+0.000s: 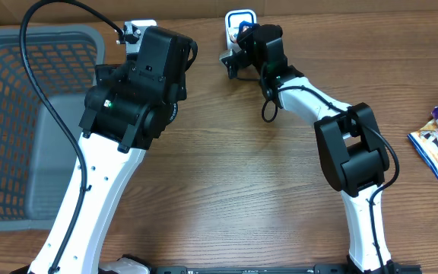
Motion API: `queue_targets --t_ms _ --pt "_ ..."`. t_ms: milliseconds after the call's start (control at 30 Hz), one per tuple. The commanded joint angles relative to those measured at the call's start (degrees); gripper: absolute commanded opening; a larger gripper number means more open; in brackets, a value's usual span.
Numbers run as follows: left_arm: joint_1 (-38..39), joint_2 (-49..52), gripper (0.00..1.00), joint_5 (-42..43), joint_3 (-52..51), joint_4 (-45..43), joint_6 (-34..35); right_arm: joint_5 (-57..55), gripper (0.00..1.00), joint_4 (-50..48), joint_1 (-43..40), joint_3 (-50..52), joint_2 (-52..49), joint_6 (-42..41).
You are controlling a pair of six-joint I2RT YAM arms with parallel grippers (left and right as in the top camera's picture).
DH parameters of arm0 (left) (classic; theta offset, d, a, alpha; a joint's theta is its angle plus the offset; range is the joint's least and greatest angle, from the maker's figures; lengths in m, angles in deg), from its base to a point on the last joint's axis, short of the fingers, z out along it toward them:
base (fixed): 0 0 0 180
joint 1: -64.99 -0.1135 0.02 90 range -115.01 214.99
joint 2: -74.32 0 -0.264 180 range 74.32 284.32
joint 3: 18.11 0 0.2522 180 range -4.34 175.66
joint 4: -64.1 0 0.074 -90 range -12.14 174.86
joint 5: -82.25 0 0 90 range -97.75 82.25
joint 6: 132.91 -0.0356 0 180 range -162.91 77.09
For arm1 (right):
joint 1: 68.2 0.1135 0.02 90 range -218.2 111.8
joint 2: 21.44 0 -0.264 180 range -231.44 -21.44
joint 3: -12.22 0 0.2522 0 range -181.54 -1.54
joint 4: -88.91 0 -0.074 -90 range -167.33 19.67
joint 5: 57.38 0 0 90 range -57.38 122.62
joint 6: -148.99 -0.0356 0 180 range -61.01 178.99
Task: Scan the item barcode
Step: 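Hold the tissue pack's barcode against the scanner window, then carry the tissue pack to the right side and release it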
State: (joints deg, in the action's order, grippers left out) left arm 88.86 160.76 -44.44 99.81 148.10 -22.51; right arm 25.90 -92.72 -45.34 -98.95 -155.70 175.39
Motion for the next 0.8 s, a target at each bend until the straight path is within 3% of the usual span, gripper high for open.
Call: queue_targets --t_ms 0,233,333,500,633,767 --pt "-0.24 0.44 1.00 -0.72 -0.31 -0.17 -1.11 1.70 0.04 -0.42 -1.36 -0.94 -0.37 0.04" --pt "-0.24 0.44 1.00 -0.70 -0.31 -0.17 -1.11 -4.59 0.04 -3.19 -1.99 -1.01 -0.26 -0.94" --pt "-0.24 0.44 1.00 -0.72 -0.31 -0.17 -1.11 -8.79 0.04 -4.11 -2.40 -1.01 1.22 -7.15" --pt "-0.24 0.44 1.00 -0.72 -0.31 -0.17 -1.11 -15.04 0.04 2.73 -3.32 -0.98 9.75 -13.25" --pt "-0.24 0.44 1.00 -0.72 -0.31 -0.17 -1.11 -23.37 0.04 10.78 -6.56 -0.98 17.22 -27.32" --pt "-0.24 0.44 1.00 -0.72 -0.31 -0.17 -1.11 -34.93 0.04 21.57 -14.97 -0.98 21.62 -54.69"
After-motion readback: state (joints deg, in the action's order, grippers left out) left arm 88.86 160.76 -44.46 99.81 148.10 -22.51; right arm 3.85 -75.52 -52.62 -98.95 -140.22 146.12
